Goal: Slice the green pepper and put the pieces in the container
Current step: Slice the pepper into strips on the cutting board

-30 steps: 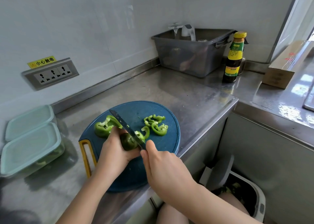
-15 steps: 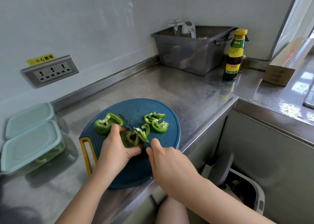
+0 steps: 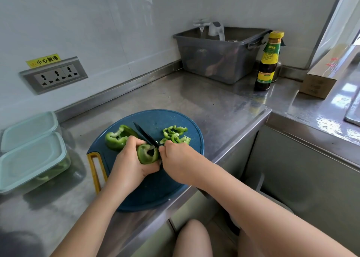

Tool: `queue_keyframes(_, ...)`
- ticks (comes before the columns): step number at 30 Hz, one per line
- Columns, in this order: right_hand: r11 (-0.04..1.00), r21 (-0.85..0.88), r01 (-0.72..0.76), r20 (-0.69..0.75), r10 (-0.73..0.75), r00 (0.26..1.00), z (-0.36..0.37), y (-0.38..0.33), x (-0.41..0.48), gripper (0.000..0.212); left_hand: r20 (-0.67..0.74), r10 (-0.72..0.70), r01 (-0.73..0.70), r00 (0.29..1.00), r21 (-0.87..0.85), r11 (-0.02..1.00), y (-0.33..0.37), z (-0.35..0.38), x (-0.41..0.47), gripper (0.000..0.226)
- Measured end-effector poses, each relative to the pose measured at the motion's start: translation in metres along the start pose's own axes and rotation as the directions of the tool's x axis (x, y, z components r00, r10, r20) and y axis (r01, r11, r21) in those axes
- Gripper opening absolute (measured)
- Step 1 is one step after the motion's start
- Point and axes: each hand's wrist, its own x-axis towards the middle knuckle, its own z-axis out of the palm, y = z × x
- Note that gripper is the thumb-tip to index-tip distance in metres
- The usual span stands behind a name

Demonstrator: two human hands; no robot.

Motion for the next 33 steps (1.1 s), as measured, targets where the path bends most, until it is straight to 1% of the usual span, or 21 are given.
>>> queue_keyframes(1,1.0,-0.01,-0.022,-0.013,0.022,1.0,0.002,-0.002,0.004,0.019,0.009,0.002,-0.002,1.0,0.002,1.0,-0.001,-0.001,0.0,0.053)
queue_keyframes(2,0.998,-0.056,-0.033,-0.008,0.032,0.999,0.005,-0.006,0.006,0.02,0.026,0.004,-0.004,1.0,0.004,1.0,-0.003,-0.001,-0.001,0.053)
queue_keyframes(4,0.993,-0.109,-0.052,0.015,0.054,0.998,0.006,-0.012,0.012,0.025,0.062,0.013,-0.014,0.998,0.01,1.0,-0.004,-0.002,-0.003,0.052)
queue_keyframes(6,0.994,-0.099,-0.046,-0.001,0.046,0.999,0.002,-0.014,0.02,0.028,0.057,0.01,-0.01,0.998,0.004,1.0,-0.007,-0.003,-0.003,0.052)
queue_keyframes(8,0.995,-0.064,-0.08,0.039,0.082,0.996,-0.01,-0.009,0.022,0.027,0.026,-0.001,0.001,1.0,-0.025,1.0,-0.012,-0.004,-0.003,0.056)
queue_keyframes(10,0.989,0.04,-0.141,0.077,0.137,0.988,-0.019,0.006,0.022,0.019,0.0,0.0,0.0,1.0,-0.028,1.0,-0.014,-0.004,-0.002,0.062)
queue_keyframes(11,0.984,0.109,-0.144,0.074,0.137,0.988,-0.023,0.012,0.017,0.018,-0.011,0.001,-0.002,1.0,-0.026,1.0,-0.015,-0.003,-0.001,0.065)
queue_keyframes(12,0.975,0.177,-0.137,0.045,0.131,0.99,-0.024,0.016,0.01,0.02,-0.021,0.003,-0.003,1.0,-0.019,1.0,-0.015,-0.002,-0.001,0.068)
queue_keyframes(13,0.97,0.209,-0.126,0.008,0.127,0.992,-0.023,0.017,0.003,0.024,-0.03,0.008,-0.008,1.0,-0.008,1.0,-0.014,-0.002,-0.001,0.069)
queue_keyframes(16,0.98,0.195,-0.025,-0.132,0.052,0.99,-0.012,0.011,-0.025,0.034,-0.057,0.028,-0.027,0.998,0.022,0.999,-0.01,-0.002,-0.002,0.066)
queue_keyframes(19,0.972,0.231,0.027,-0.183,0.016,0.983,-0.001,0.003,-0.047,0.035,-0.089,0.04,-0.035,0.995,0.057,0.998,-0.007,-0.001,-0.004,0.063)
queue_keyframes(21,0.977,0.206,0.047,-0.202,-0.005,0.979,0.007,0.002,-0.053,0.035,-0.106,0.051,-0.043,0.993,0.08,0.996,-0.004,0.0,-0.004,0.063)
queue_keyframes(26,0.995,0.067,0.068,-0.271,-0.047,0.961,0.025,0.002,-0.058,0.031,-0.124,0.055,-0.041,0.991,0.117,0.992,-0.001,0.004,-0.005,0.064)
queue_keyframes(30,0.996,-0.048,0.072,-0.273,-0.082,0.958,0.033,0.001,-0.06,0.027,-0.125,0.063,-0.048,0.99,0.125,0.991,-0.001,0.004,-0.005,0.067)
queue_keyframes(33,0.997,-0.063,0.054,-0.269,-0.069,0.961,0.033,0.001,-0.062,0.026,-0.126,0.065,-0.047,0.99,0.143,0.989,-0.001,0.005,-0.005,0.068)
